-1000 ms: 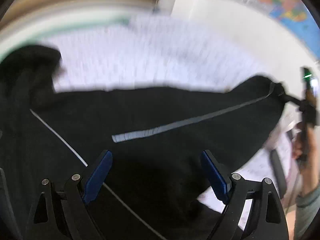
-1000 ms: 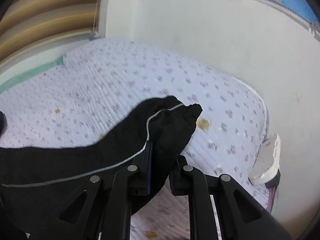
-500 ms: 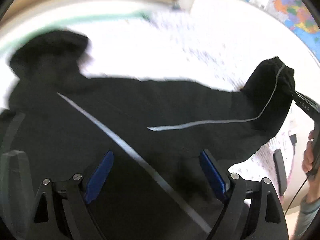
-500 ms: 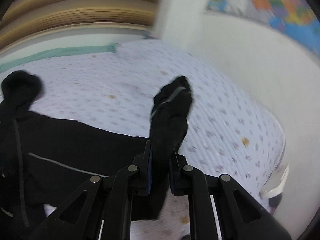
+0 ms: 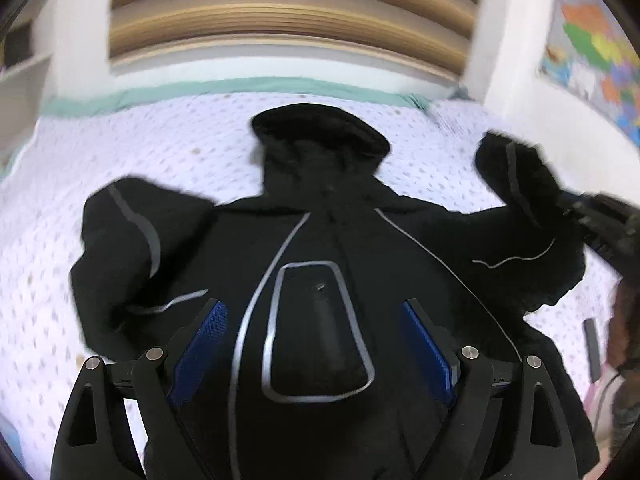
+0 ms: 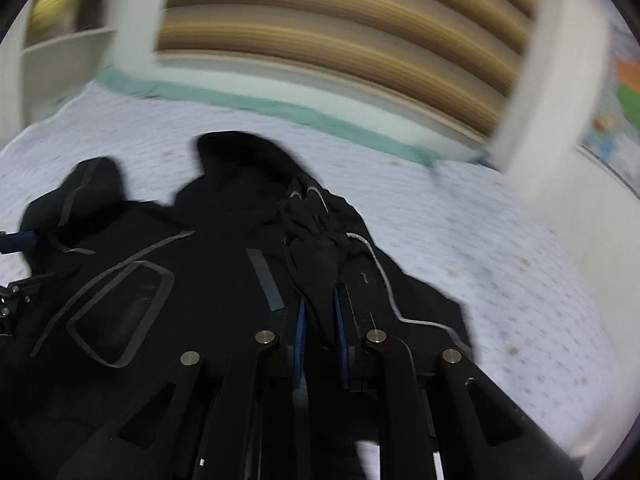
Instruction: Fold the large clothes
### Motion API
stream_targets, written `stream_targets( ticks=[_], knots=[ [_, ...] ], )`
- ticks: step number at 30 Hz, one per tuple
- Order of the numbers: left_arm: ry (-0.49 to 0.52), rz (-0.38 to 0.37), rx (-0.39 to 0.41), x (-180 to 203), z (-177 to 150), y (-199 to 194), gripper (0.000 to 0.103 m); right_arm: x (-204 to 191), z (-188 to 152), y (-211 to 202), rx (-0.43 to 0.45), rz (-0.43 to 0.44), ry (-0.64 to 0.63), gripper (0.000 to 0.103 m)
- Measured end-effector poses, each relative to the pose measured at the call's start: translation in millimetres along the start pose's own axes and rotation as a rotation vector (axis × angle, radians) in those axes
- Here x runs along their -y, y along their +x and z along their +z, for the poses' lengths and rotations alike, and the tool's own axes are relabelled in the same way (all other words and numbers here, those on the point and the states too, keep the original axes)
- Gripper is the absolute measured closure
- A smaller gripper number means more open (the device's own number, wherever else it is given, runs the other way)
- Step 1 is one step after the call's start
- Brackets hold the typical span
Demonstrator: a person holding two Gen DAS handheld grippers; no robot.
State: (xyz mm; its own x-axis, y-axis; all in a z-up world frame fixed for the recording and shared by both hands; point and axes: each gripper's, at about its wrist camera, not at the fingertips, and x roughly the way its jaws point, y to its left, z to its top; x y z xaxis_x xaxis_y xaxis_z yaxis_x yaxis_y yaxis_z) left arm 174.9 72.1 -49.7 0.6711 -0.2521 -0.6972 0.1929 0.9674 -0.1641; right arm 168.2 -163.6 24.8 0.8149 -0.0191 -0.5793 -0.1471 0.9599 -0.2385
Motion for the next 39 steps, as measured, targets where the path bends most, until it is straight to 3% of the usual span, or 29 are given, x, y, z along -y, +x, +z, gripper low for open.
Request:
stream_targets(
  ticks=[5, 8, 12, 17, 20, 22, 24, 27, 29, 31, 35, 39],
  knots=[
    [-0.129, 0.026, -0.001, -56, -25, 2, 0.015, -74, 8, 29, -0.036, 0.121, -0.043, 0.086],
    [-0.208, -0.016, 0.016, -83, -39, -4, 0.015, -114, 12, 49, -0.079, 0.224, -0.033, 0.085],
    [-0.212, 0.002, 0.020, -105, -53, -6, 0.015, -169, 7, 80, -0.141, 0.365, -0.045, 0.085],
    [-0.223, -0.010, 0.009, -129, -68, -6, 0.015, -229, -18, 121, -0.236, 0.441, -0.059, 0.084],
    [-0.234, -0.011, 0.012, -131, -65, 2, 0.015, -251, -38, 142, -0.278, 0.429, -0.090, 0.077],
    [-0.243, -0.019, 0.009, -132, -62, 9, 0.015, -253, -42, 140, -0.253, 0.445, -0.109, 0.059],
    [-0.258, -0.064, 0.000, -134, -58, 12, 0.015, -250, -41, 131, -0.241, 0.511, -0.106, 0.044],
    [-0.284, -0.177, -0.029, -130, -49, 15, 0.015, -225, -35, 104, -0.194, 0.584, -0.072, 0.042],
    [-0.305, -0.274, -0.063, -124, -40, 22, 0.015, -199, -31, 80, -0.119, 0.555, -0.065, 0.042],
    [-0.304, -0.289, -0.077, -116, -31, 28, 0.015, -173, -29, 62, -0.065, 0.496, -0.061, 0.042],
    [-0.238, -0.216, -0.118, -92, -10, 59, 0.015, -101, -27, 50, -0.018, 0.345, -0.010, 0.042],
    [-0.205, -0.050, -0.180, -79, -4, 111, 0.015, -31, -47, 53, -0.048, 0.224, 0.093, 0.042]
  ],
)
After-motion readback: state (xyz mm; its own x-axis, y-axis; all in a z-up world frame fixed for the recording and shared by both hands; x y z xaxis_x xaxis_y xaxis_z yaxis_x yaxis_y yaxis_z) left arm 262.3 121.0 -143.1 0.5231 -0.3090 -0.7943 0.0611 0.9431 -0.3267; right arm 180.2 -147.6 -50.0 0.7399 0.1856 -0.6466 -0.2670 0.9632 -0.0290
